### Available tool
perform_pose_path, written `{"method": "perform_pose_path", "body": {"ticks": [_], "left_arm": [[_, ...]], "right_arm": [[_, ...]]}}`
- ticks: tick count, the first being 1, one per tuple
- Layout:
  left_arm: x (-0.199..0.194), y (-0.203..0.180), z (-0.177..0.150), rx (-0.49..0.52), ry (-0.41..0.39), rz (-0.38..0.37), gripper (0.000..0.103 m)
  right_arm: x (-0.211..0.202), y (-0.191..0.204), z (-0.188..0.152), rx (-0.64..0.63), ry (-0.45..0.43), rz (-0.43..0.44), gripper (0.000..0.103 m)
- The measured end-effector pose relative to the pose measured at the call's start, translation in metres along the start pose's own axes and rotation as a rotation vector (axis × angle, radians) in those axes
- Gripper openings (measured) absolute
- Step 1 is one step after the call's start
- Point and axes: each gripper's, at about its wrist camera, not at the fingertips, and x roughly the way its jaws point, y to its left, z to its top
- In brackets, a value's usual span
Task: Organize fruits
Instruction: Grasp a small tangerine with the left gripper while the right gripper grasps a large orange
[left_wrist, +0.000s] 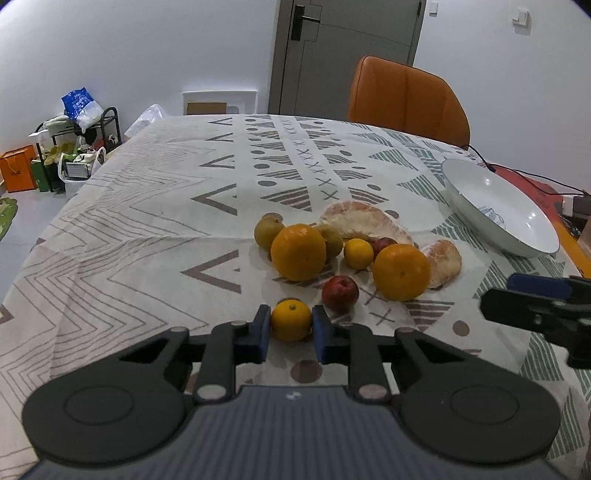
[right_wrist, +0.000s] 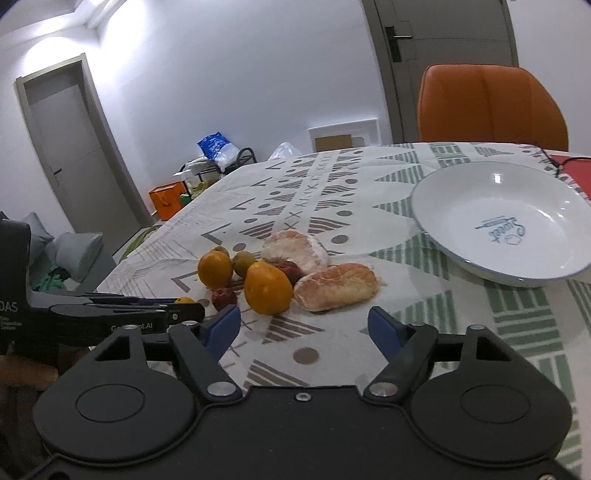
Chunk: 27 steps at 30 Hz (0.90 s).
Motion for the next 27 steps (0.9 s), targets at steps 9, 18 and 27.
{"method": "perform_pose_path", "body": {"ticks": [9,18,27], "left_arm": [[-0.009,0.011,0.001,-0.002,-0.011,0.005,0.022],[-0.018,0.027,0.002,-0.028,-0.024,0.020,0.022],[-0.031,0.036,0.005,-0.035,-0.048,0.035,0.022]], "right_arm": [[0.024,0.019,0.010,-0.047,0.010,0.046,0.060],[0.045,0.024,0.014,-0.062,0.039,0.031,0.058],[0.060,0.029,0.013,-0.096,0.073,0.020,0.036]]}}
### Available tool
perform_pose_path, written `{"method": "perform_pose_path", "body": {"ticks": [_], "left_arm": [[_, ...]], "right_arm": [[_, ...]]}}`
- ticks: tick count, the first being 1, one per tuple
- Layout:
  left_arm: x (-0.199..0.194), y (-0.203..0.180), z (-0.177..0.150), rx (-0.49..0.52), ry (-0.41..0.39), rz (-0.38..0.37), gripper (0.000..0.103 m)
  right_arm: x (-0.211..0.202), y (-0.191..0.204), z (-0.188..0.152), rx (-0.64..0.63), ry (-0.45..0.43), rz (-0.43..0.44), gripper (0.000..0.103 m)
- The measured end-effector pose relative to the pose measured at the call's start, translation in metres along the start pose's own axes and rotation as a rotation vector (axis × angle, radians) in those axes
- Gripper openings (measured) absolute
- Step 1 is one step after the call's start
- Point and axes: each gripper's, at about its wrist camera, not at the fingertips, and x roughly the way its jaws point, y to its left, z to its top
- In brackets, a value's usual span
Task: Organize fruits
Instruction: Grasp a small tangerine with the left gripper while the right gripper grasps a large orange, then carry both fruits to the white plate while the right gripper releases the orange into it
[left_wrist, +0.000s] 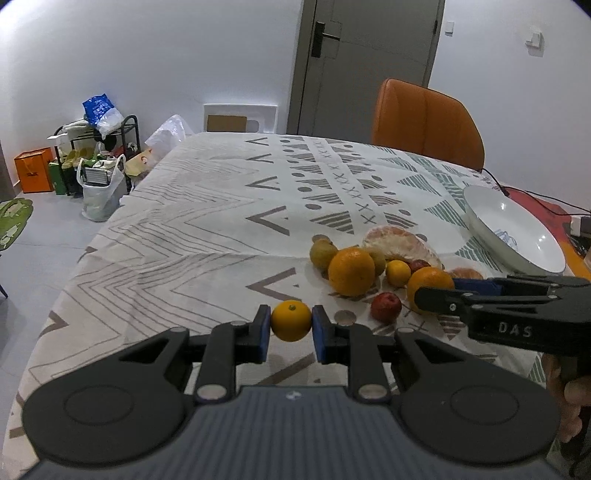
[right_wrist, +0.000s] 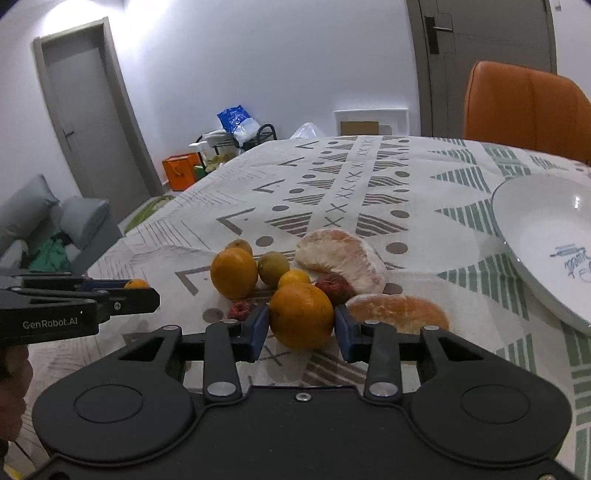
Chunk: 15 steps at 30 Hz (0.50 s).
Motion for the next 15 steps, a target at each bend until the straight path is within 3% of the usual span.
{"method": "perform_pose_path", "body": {"ticks": [3,15], "left_arm": [[-0.003,-0.002,0.001,-0.001,-0.012,-0.001,0.022],[-0.004,-0.032,0.005,0.032,-0.043,-0.060,0.022]], "right_arm": [[-0.011,-0.003,0.001,0.012,-0.036,0.019,0.036],[-0.055,-0.027,0.002,0.062,-0.126,-0.056,0.036]]}}
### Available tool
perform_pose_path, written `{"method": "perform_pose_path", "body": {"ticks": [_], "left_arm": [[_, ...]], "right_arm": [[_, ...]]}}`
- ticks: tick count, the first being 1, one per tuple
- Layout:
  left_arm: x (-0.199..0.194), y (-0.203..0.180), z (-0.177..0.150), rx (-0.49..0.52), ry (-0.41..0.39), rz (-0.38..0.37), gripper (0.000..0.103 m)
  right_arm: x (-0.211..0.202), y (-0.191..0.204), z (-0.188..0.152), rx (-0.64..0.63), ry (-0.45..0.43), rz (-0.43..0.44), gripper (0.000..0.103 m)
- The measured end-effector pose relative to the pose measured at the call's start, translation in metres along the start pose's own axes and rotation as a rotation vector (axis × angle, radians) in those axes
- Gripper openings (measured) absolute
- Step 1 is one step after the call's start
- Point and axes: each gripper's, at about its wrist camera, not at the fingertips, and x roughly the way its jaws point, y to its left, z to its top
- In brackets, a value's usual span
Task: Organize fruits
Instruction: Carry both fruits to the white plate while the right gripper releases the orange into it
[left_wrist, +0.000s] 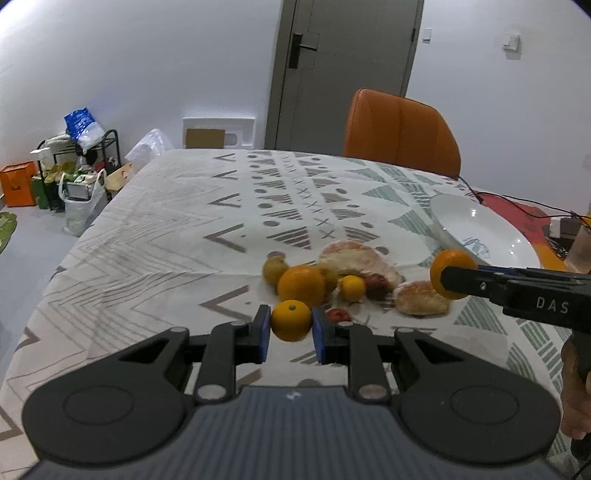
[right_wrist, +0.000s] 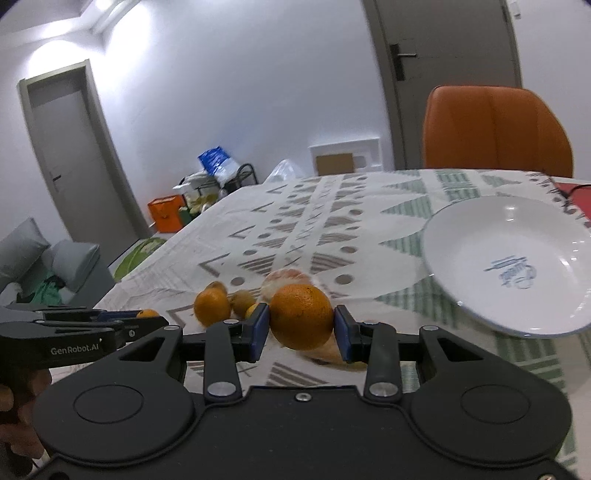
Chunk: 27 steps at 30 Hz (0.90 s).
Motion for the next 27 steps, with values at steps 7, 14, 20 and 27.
{"method": "perform_pose_path", "body": {"ticks": [7,14,20,27], "left_arm": [[0.000,-0.016,0.005,0.025,-0.018,-0.028,0.022],[0.005,-0.034,0.013,0.054,-0.034,-0.068,0.022],[0.016,-0.055,0.021,0.085,-0.048,-0.107,0.022],[0.033,-0.077,0.029,0.111,-0.042,-0.140,0.022]], "right_arm": [[-0.015,-0.013,0.001,0.010,-0.029,-0.038,0.036],[-0.028,-0.029,0.000,0.032,-0.048,-0.090,0.036],[-0.041,-0.045,-0.001,0.047,-0.072,-0.146,0.036],[-0.046,-0.068,-0.002,0.065,-0.088,-0.204,0.036]]}}
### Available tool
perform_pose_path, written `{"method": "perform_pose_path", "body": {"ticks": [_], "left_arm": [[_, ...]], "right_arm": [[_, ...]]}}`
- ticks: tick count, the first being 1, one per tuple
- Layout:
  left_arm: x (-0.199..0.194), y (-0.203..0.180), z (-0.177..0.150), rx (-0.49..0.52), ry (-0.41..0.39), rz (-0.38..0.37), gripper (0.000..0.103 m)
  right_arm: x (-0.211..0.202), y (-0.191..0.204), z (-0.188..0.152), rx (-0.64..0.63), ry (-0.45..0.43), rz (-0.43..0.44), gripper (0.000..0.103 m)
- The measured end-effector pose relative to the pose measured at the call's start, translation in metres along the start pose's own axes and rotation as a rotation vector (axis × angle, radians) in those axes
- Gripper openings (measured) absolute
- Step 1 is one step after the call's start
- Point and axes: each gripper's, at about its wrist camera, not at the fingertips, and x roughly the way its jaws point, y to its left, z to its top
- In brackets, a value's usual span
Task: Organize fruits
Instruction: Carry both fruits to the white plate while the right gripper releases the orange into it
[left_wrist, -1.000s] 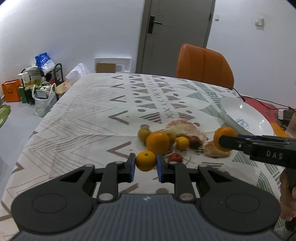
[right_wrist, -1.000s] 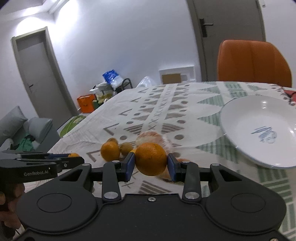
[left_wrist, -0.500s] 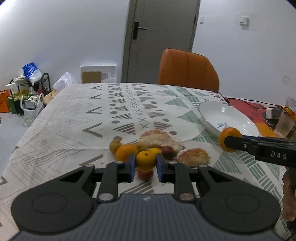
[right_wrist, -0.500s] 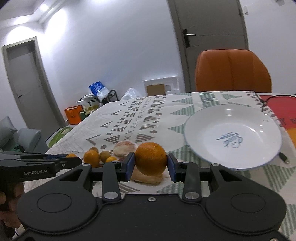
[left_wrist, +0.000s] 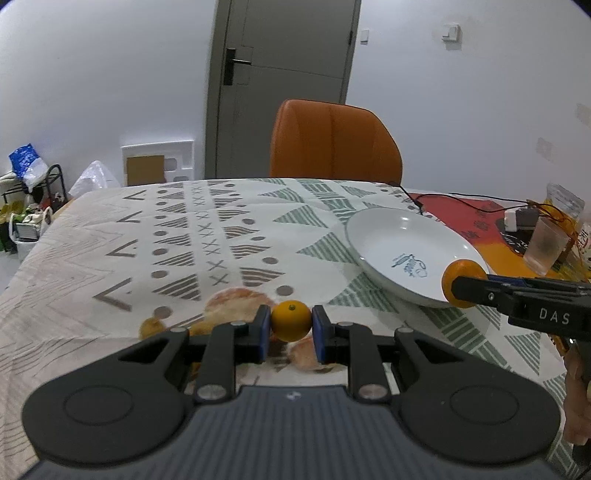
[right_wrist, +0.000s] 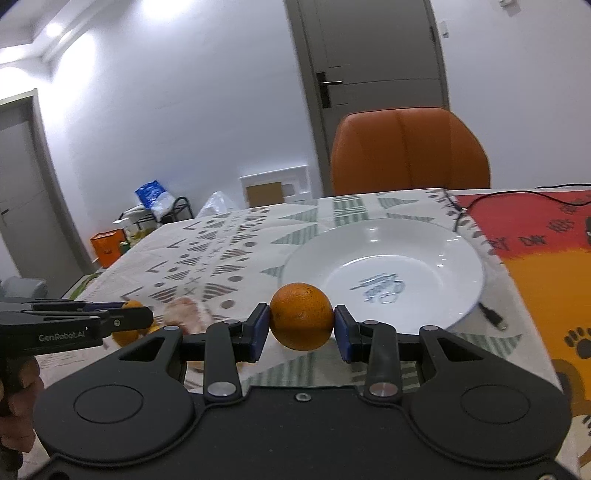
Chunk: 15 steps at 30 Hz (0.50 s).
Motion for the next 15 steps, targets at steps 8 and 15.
{"method": "perform_pose_path", "body": {"ticks": [8,15], "left_arm": [[0.020,-0.016,0.008,0.013,0.008,-0.010,0.022],[0.028,-0.027,0.014,0.019,-0.008,-0.016,0.022]], "right_arm": [[0.003,-0.024,0.005,0.017,-0.014,-0.054,0.036],[0.009,-0.039,0.007,0.011,0.002,-0.091,0.036]]}}
